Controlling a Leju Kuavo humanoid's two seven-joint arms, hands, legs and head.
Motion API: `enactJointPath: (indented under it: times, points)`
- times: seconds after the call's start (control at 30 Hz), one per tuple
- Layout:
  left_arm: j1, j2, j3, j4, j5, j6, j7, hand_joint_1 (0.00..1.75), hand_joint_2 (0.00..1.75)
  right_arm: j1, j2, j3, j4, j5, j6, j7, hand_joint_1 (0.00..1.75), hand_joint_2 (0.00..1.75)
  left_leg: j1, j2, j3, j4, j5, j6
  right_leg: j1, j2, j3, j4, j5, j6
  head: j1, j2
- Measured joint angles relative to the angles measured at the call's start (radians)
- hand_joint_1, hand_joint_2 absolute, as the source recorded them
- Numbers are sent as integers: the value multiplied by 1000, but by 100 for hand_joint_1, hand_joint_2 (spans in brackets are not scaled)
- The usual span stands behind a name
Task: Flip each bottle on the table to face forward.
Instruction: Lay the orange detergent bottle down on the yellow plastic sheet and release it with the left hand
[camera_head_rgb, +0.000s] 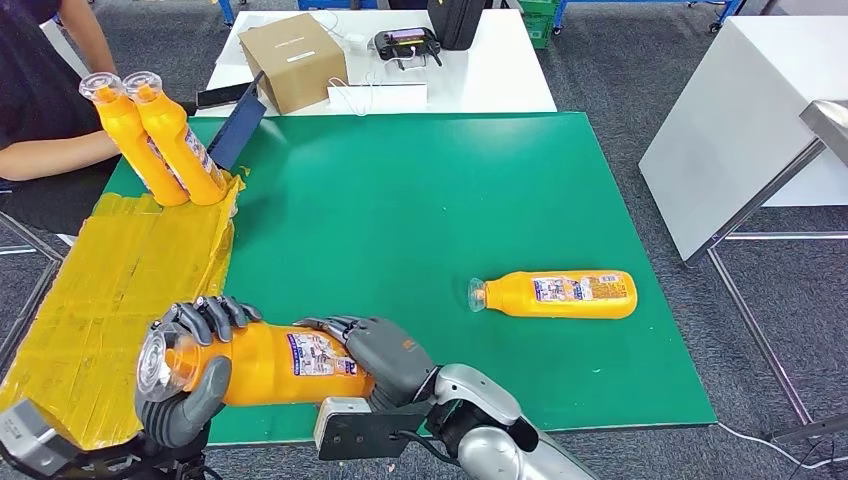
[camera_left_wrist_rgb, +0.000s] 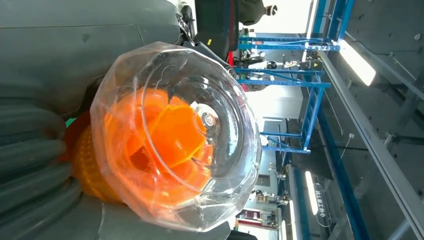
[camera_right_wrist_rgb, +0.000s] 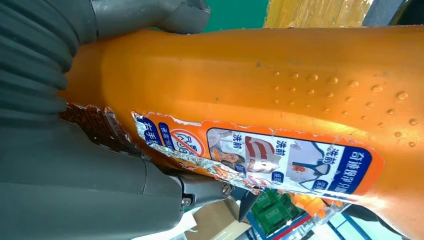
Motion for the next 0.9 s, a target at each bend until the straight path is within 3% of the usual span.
enactJointPath:
  times: [0.23, 0.37, 0.47, 0.6, 0.73, 0.9]
  points:
    - [3, 1, -6, 0, -12, 1, 0, 175, 175, 18, 0, -8, 3, 12, -13, -4, 175, 175, 0, 0, 0, 0, 0, 0, 0, 0, 0, 0, 0, 0, 0, 0]
    - [4, 2, -10, 0, -21, 6, 0, 175, 175, 26, 0, -13, 3, 30, -27, -3, 2, 175, 0, 0, 0, 0, 0, 0, 0, 0, 0, 0, 0, 0, 0, 0]
    - [7, 4, -10, 0, -64, 31, -6, 175, 175, 47, -9, -28, -5, 64, -54, 12, 0, 175, 0, 0, 0, 0, 0, 0, 0, 0, 0, 0, 0, 0, 0, 0]
    - [25, 8, 7, 0, -202, 104, -44, 175, 175, 100, -57, -87, -55, 117, -107, 21, 0, 0, 0, -2, -1, 0, 0, 0, 0, -1, 0, 0, 0, 0, 0, 0]
    - [31, 9, 53, 0, -392, 207, -84, 175, 175, 176, -95, -168, -145, 199, -156, 10, 0, 0, -1, -2, -1, 0, 0, 0, 0, -1, -1, 0, 0, 0, 0, 0]
    - [31, 9, 94, 0, -426, 228, -91, 175, 175, 223, -120, -227, -219, 217, -163, 10, 0, 0, 0, -2, -1, 0, 0, 0, 0, -1, -1, 0, 0, 0, 0, 0]
